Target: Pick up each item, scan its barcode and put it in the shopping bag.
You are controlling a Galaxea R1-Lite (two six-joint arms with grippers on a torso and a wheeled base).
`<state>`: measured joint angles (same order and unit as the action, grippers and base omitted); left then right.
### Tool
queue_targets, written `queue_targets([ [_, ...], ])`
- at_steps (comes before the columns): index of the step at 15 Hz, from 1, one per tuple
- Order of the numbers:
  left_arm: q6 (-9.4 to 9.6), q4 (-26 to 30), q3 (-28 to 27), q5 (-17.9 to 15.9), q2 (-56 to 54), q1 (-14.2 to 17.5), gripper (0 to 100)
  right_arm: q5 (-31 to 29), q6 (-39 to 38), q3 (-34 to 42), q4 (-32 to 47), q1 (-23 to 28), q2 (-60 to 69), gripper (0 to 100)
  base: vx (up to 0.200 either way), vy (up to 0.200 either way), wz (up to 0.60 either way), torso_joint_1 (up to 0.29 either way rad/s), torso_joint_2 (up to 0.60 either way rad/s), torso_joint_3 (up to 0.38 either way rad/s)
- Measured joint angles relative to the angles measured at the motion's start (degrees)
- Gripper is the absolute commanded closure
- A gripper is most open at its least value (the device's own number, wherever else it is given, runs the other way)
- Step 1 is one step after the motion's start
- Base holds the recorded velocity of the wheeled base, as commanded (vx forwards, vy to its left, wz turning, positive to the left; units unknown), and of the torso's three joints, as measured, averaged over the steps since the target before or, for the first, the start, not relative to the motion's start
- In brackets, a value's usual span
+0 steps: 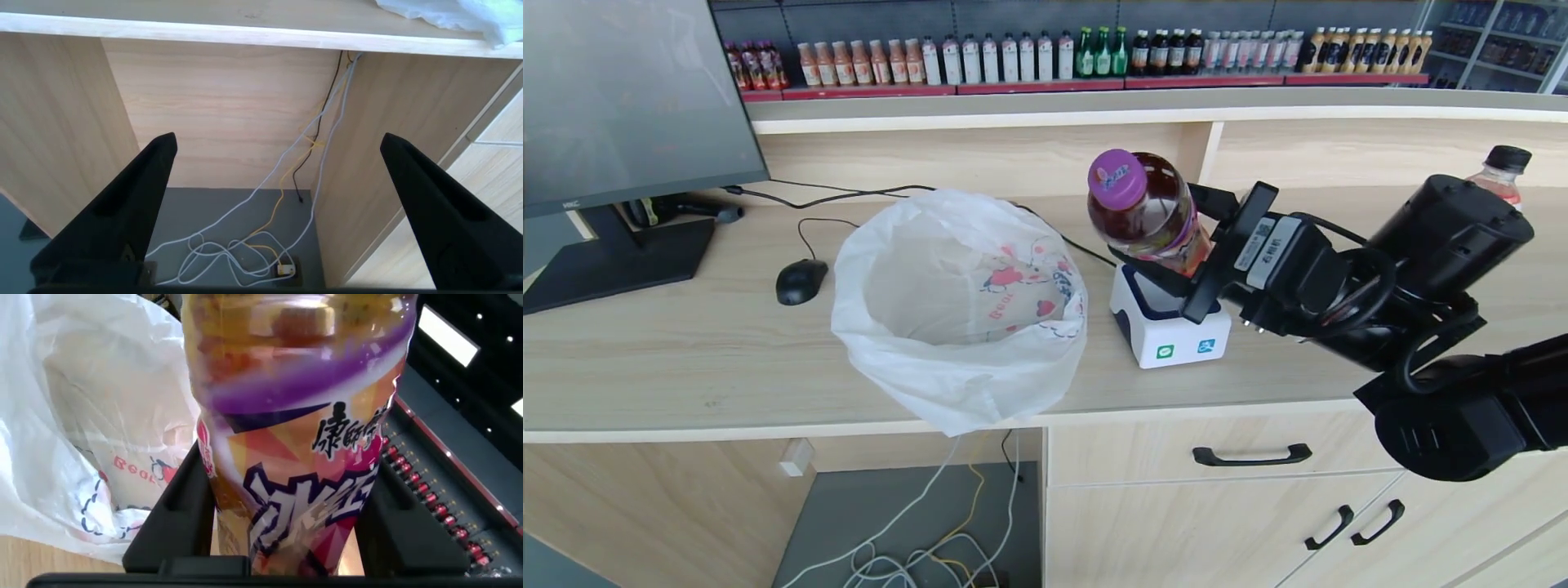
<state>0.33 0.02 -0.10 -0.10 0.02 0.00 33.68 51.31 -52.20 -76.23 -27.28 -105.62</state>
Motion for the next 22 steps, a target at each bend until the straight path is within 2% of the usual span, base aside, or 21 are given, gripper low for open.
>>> queue_targets([
  [12, 0.00, 0.0, 0.0, 0.0, 0.0, 0.0, 0, 7.9, 6.0, 2.2, -1.8, 2.6, -2.4, 100, 0.000, 0.000, 0.00, 0.000, 0.00, 0.000],
  [15, 0.00, 0.0, 0.0, 0.0, 0.0, 0.0, 0, 8.2, 5.0, 3.6, -5.4, 4.0, -2.8, 100, 0.000, 0.000, 0.00, 0.000, 0.00, 0.000],
  [22, 0.00, 0.0, 0.0, 0.0, 0.0, 0.0, 0, 8.1, 5.4, 5.4, -6.7, 4.7, -3.5, 100, 0.000, 0.000, 0.00, 0.000, 0.00, 0.000],
])
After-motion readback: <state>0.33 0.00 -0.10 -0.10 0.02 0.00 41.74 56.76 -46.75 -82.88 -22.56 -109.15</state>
